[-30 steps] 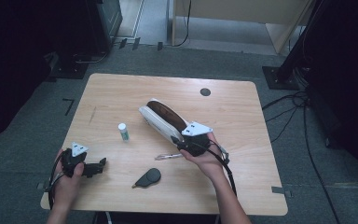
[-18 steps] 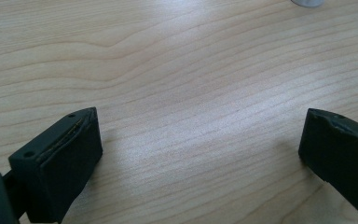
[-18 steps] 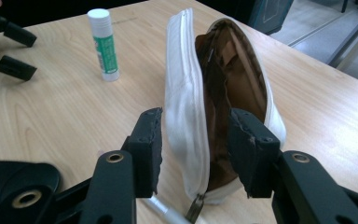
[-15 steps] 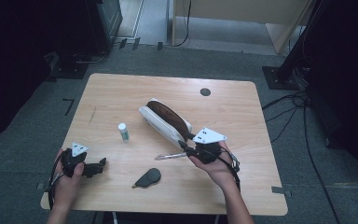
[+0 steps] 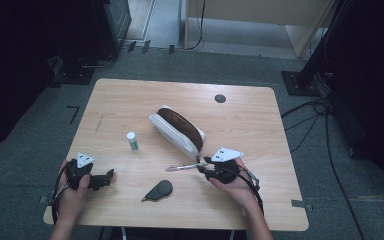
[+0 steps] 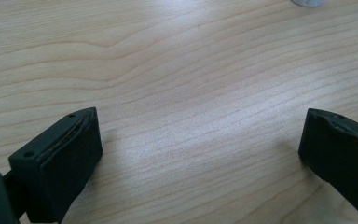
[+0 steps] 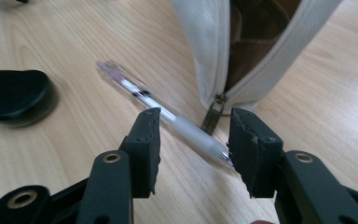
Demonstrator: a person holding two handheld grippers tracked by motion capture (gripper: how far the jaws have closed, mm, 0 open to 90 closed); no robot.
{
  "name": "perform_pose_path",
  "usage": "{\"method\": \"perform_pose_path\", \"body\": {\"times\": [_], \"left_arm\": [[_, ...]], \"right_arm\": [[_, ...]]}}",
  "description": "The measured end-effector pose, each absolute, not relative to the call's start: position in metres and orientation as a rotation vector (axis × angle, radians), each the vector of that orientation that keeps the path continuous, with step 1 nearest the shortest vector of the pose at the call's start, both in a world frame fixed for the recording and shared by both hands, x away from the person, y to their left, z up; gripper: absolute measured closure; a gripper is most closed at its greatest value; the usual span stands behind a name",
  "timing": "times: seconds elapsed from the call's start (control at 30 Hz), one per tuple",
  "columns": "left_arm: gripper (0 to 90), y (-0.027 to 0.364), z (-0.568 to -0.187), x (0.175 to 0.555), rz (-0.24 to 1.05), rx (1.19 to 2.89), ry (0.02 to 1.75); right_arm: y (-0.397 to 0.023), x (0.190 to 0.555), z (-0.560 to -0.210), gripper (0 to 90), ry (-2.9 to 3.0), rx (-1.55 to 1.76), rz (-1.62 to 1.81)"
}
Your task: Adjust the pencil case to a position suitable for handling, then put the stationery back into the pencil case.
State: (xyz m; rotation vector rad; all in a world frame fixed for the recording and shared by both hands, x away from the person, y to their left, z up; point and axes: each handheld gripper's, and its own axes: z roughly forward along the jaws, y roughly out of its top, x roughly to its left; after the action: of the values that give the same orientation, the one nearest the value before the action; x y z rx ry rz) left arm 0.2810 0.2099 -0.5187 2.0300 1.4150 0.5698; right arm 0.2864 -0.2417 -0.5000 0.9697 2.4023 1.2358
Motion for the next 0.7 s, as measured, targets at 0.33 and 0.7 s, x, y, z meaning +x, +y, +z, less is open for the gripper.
{"method": "perform_pose_path", "body": {"times": [0.33, 0.7], "left_arm": [[0.0, 0.21, -0.519, 0.281, 0.57, 2.03, 1.415], [0.0, 0.21, -0.519, 0.281, 0.57, 2.03, 1.415]], "right_arm": [[-0.241, 0.296, -0.517, 49.6, 2.452, 1.008, 1.205], [-0.242, 0.299, -0.522, 49.1, 2.453, 0.996, 1.198]]}}
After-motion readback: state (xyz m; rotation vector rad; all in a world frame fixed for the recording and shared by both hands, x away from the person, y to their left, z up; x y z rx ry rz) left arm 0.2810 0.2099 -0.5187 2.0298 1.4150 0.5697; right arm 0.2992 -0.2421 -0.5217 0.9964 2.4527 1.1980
